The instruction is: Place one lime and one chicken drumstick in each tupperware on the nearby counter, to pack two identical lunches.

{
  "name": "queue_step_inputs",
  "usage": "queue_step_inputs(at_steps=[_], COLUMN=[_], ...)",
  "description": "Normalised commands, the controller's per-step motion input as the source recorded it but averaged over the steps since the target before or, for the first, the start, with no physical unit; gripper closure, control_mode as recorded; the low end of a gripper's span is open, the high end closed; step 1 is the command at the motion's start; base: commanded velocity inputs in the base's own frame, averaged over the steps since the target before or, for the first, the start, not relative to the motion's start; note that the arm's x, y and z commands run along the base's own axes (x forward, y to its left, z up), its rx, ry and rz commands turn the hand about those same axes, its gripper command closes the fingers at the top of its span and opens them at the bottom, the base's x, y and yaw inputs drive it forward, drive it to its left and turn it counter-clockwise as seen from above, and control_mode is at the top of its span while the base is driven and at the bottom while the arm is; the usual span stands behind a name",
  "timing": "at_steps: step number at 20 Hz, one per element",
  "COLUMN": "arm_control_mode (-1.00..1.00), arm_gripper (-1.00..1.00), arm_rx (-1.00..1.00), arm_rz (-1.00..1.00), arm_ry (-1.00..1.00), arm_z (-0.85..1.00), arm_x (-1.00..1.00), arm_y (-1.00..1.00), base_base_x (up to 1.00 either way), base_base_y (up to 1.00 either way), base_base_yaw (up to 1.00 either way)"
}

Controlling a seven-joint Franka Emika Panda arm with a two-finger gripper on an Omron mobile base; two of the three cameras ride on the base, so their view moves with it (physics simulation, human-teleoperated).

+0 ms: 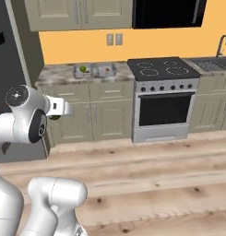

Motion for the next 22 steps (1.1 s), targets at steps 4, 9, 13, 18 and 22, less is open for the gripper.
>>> queue_step_inputs(at_steps=[4,9,13,18,22], arm_control_mode=[1.00,1.00,1.00,1.00,1.00], arm_gripper=[1.00,1.00,1.00,1.00,1.00], arm_rx=[0.00,0.00,0.00,0.00,0.00], arm_rz=[0.00,0.00,0.00,0.00,0.00], arm_ry=[0.00,0.00,0.00,0.00,0.00], arm_z=[0.00,0.00,0.00,0.00,0.00], arm_x=[0.00,0.00,0.00,0.00,0.00], arm_y=[0.00,0.00,0.00,0.00,0.00], base_base_x=[0.98,1.00,1.00,0.89,0.74], base_base_y=[-0.02,0.07,0.01,-0.12,-0.33], base_base_yaw=[-0.05,-0.10,-0.08,-0.03,0.00])
